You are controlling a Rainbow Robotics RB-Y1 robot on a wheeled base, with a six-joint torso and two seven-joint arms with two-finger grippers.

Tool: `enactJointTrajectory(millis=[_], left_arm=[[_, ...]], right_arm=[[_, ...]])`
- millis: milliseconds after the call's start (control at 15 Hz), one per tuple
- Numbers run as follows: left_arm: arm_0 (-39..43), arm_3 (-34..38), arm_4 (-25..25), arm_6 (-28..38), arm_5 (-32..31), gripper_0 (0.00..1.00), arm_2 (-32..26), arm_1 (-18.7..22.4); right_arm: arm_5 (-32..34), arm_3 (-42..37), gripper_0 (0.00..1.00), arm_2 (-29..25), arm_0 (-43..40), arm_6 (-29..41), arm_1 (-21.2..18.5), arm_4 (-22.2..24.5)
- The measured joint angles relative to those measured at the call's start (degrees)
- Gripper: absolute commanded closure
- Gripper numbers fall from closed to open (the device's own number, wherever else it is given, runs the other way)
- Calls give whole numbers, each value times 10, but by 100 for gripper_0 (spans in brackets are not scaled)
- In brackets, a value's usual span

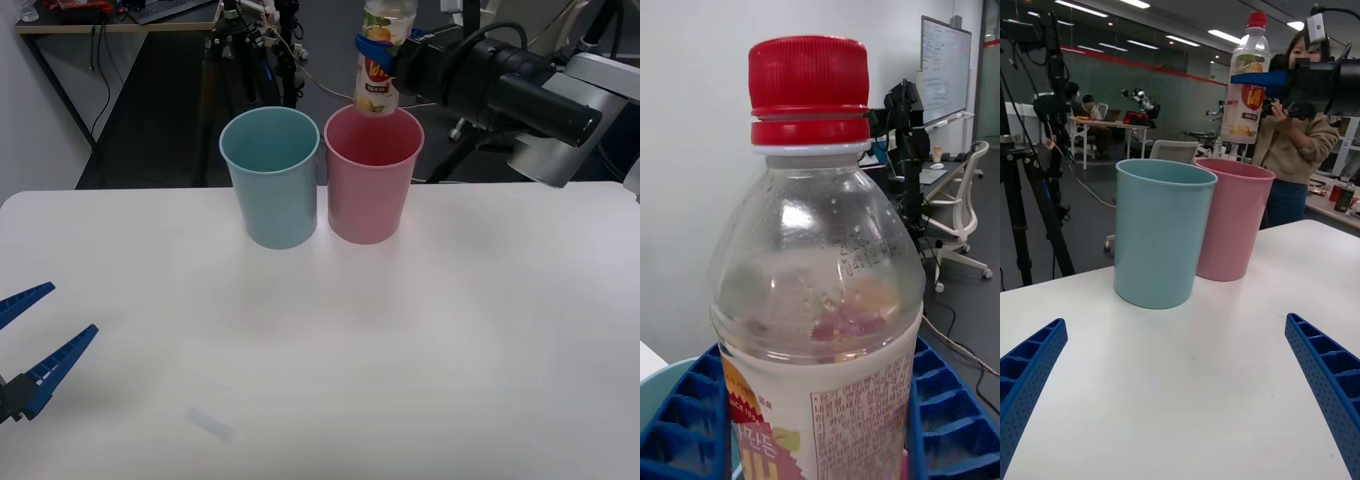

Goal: Grasp the object on the table and drop it into the matching bin: aluminum can to the light blue bin, PET bottle to the pink bin.

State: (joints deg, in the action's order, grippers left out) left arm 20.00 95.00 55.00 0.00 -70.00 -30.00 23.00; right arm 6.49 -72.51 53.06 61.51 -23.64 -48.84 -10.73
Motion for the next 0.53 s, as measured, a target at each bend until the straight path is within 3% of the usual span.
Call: enactJointTrajectory(millis=[533], left_arm=[[0,0,0,0,0,0,0,0]], right_arm=[[0,0,0,-4,-1,5,0,-3]])
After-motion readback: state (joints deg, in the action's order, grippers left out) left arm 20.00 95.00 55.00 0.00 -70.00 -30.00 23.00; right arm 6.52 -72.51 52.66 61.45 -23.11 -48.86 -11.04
